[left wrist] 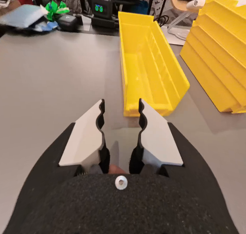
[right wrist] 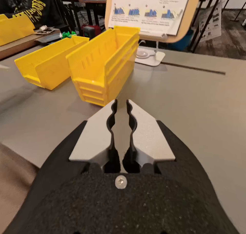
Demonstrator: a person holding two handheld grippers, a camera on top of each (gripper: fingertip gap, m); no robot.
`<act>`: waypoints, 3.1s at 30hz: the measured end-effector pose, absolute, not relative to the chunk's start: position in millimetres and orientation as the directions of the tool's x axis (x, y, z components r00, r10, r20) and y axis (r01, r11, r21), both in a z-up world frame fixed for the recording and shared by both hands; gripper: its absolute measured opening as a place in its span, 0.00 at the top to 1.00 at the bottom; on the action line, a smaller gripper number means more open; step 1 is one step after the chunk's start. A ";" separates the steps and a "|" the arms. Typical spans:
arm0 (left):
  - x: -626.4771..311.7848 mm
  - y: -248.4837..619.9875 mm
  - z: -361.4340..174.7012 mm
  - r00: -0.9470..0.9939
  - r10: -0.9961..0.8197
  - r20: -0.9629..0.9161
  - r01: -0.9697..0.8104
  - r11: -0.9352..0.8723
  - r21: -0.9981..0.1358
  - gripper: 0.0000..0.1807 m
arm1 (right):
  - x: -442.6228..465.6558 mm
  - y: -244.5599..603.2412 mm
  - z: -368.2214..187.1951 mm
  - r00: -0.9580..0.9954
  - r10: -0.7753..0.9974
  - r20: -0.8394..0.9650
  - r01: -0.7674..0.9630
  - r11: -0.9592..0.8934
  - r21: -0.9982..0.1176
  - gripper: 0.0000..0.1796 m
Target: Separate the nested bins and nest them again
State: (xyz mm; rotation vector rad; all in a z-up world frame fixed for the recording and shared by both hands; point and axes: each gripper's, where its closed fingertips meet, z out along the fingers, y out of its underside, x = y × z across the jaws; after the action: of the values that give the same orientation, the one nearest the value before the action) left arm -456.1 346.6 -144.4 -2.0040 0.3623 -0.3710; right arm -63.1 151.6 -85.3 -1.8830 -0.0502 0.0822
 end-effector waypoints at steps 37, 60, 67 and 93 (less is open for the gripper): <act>-193.2 306.7 -28.0 0.932 -0.328 0.153 0.023 -0.369 -0.929 1.00 | -33.9 64.0 -103.7 0.960 0.110 -0.259 -0.218 -0.291 -0.931 0.93; -182.6 319.0 -77.3 0.958 -0.284 0.049 -0.063 -0.374 -0.925 1.00 | -29.8 62.6 -110.5 0.936 0.107 -0.336 -0.286 -0.330 -0.900 0.93; -185.0 313.4 -64.5 0.955 -0.297 -0.018 -0.112 -0.303 -0.947 0.93 | -32.8 62.4 -111.8 0.938 0.114 -0.328 -0.274 -0.337 -0.900 0.93; -257.2 198.3 -113.7 0.753 -0.640 -0.153 -0.428 -0.300 -0.853 0.85 | -53.3 61.2 -142.9 0.950 0.156 -0.270 -0.169 -0.469 -0.867 0.87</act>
State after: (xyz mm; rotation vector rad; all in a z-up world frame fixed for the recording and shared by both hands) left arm -257.2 198.3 -113.7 -1.9418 0.8125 -0.2639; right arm -53.3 61.2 -142.9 -2.0242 0.0095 0.3792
